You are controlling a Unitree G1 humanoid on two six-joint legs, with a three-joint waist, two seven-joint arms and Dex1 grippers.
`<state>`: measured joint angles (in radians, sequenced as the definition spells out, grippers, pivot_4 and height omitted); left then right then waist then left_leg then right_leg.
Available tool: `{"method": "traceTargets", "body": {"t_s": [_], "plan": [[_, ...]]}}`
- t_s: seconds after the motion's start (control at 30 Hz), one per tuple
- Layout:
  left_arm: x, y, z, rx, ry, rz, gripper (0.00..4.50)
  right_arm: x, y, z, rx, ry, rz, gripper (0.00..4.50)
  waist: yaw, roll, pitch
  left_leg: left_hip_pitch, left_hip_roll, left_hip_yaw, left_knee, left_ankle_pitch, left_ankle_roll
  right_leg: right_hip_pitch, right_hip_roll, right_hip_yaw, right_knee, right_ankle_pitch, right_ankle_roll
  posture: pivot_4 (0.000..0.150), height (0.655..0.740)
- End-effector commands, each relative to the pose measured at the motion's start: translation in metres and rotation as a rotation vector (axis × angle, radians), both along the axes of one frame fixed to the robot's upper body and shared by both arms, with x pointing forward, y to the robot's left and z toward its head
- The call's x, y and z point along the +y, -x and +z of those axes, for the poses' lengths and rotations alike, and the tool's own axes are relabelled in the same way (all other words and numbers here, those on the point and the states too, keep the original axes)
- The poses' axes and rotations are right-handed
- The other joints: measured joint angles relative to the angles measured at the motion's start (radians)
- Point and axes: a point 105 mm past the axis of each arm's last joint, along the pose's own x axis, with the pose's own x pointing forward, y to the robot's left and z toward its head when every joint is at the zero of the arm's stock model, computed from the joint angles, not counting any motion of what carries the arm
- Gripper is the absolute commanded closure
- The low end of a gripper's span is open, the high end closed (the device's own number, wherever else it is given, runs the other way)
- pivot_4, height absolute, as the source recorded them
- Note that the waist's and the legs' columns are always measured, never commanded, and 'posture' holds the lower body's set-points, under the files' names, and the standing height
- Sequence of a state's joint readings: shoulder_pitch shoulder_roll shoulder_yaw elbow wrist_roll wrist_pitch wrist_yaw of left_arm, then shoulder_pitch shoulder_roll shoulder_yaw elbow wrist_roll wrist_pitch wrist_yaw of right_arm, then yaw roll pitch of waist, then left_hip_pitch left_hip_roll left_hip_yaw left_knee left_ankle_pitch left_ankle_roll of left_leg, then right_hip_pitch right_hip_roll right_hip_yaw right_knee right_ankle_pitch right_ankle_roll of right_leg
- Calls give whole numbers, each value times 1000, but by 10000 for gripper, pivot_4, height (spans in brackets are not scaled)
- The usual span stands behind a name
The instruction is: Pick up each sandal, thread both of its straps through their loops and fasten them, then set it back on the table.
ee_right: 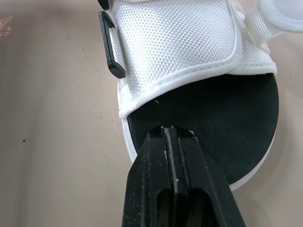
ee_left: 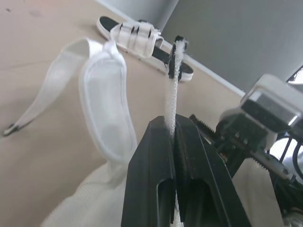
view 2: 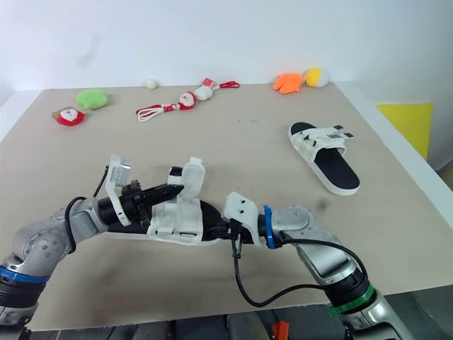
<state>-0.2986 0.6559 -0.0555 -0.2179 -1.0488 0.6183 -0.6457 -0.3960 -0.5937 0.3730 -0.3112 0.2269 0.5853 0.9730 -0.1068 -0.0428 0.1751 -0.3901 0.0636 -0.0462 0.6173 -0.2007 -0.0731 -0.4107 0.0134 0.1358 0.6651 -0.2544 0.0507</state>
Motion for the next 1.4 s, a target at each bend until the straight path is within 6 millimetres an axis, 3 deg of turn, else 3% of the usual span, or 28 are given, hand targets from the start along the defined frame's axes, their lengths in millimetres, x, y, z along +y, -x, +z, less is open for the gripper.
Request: {"method": "traceTargets", "body": {"t_s": [0.03, 0.27, 0.5, 0.73, 0.9, 1.1, 1.27, 1.37, 1.4], "plan": [[6, -5, 5, -30, -9, 29, 44194, -14, -9, -30, 43, 118, -100, 45000, 0, -1, -1, 0, 0, 0, 0, 0, 0, 0, 0, 0, 0, 0, 0, 1500, 7400], [12, -9, 6, -10, 0, 56, 44194, -16, -9, -35, 47, 142, -126, 45000, 0, -2, -1, 2, 0, -1, 1, 1, 1, 1, 0, 0, 0, 0, 0, 1500, 7400], [25, -20, 8, 0, -15, 92, 13829, -16, -9, -36, 48, 137, -129, 45000, 0, -2, -1, 2, -1, -2, 1, 1, 1, 1, 0, 0, 0, 0, 0, 1500, 7400], [12, -10, 2, 91, -78, -101, 13829, -16, -11, -34, 45, 130, -139, 45000, 0, -2, -1, 2, -1, -2, 1, 1, 1, 1, 0, 0, 0, 0, 0, 1500, 7400], [20, -25, -5, 131, -95, -74, 13829, -16, -12, -34, 40, 124, -150, 45000, -1, -2, -1, 2, -1, -3, 1, 1, 0, 0, 0, 0, 0, 0, 0, 1500, 7400], [25, -49, 7, 128, -50, -6, 13829, -17, -11, -34, 38, 120, -156, 45000, 0, -2, -1, 2, -2, -5, 1, 1, 1, 0, 0, -1, -1, 0, 0, 1500, 7400], [21, -52, 22, 156, 13, -46, 13829, -17, -12, -35, 37, 118, -159, 45000, -1, -3, -2, 1, -4, -8, 1, 1, 1, 0, 0, -1, -1, 1, 1, 1500, 7400], [17, -49, 18, 180, 2, -78, 22602, -16, -12, -36, 37, 117, -159, 45000, -1, -3, -2, 1, -4, -9, 0, 1, 1, 0, 0, -2, -1, 1, 1, 1500, 7400], [16, -47, 17, 185, 4, -90, 27792, -16, -12, -36, 36, 117, -159, 45000, -1, -3, -2, 1, -4, -9, 0, 1, 1, 0, 0, -2, -1, 1, 1, 1500, 7400]]}}
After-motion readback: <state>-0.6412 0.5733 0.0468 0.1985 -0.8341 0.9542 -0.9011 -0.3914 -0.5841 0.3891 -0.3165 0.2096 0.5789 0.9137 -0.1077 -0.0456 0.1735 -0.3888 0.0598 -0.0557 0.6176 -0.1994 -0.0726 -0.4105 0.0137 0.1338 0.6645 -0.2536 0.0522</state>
